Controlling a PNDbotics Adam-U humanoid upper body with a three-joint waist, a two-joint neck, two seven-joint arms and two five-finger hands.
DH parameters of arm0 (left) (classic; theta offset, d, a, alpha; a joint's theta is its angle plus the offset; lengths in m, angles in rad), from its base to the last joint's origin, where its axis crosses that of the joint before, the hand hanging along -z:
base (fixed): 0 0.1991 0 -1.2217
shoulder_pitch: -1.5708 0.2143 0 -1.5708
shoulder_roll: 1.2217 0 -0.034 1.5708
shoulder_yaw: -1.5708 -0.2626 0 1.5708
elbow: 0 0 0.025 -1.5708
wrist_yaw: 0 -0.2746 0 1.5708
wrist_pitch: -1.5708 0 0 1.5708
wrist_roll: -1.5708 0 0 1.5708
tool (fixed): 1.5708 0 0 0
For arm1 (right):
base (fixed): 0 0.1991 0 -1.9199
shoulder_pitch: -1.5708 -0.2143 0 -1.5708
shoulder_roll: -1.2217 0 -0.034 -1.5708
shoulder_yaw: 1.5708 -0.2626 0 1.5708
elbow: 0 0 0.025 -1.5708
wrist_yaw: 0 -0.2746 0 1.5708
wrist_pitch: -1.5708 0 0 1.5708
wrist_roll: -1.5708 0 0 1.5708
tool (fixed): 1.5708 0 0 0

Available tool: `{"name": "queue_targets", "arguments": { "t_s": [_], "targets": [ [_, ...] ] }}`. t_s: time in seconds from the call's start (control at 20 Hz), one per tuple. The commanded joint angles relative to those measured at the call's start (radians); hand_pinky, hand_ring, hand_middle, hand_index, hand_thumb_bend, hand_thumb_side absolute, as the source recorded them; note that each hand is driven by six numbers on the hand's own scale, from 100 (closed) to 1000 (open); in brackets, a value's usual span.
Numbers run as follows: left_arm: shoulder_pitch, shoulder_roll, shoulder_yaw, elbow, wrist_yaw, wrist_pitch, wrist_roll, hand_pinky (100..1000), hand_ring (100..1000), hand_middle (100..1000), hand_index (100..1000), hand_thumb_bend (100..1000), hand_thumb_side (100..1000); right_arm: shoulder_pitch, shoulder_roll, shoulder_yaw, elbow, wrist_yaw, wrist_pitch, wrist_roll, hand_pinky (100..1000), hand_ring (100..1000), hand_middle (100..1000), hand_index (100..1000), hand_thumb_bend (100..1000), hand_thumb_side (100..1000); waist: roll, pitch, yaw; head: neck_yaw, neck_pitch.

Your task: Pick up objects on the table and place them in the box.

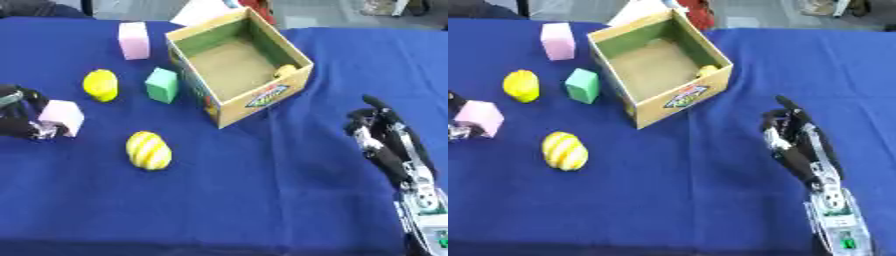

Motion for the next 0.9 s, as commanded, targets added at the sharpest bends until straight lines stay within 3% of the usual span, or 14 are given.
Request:
{"name": "queue_targets", "arguments": {
  "t_s": [0.05, 0.3, 0.45, 0.9],
  "targets": [
    [-0.023, 0.014, -0.004, 0.002, -0.004, 0.0, 0.002, 701, 673, 708, 862, 491, 631, -0.007, -0.01, -0.004, -0.007, 0.003, -0.001, 0.001, 649, 618, 660, 926, 100, 432, 0.008, -0.028, -0.002, 0.003, -0.001],
    [-0.037, -0.003, -0.02, 0.015, -0.009, -0.004, 0.007, 688, 656, 690, 850, 447, 558, -0.008, -0.009, -0.003, -0.007, 0.003, -0.002, 0.003, 649, 618, 660, 926, 100, 432, 0.008, -0.027, -0.005, 0.005, -0.001],
    [-0.041, -0.013, -0.028, 0.02, -0.013, -0.001, 0.022, 673, 634, 666, 826, 394, 457, -0.008, -0.008, -0.002, -0.006, 0.003, -0.001, 0.003, 649, 618, 660, 926, 100, 432, 0.007, -0.027, -0.007, 0.007, -0.002],
    [-0.043, -0.023, -0.036, 0.028, -0.022, 0.011, 0.066, 646, 597, 613, 784, 325, 283, -0.01, -0.007, -0.001, -0.005, 0.003, -0.002, 0.005, 649, 618, 660, 926, 100, 431, 0.006, -0.027, -0.007, 0.01, -0.002]
  ]
}}
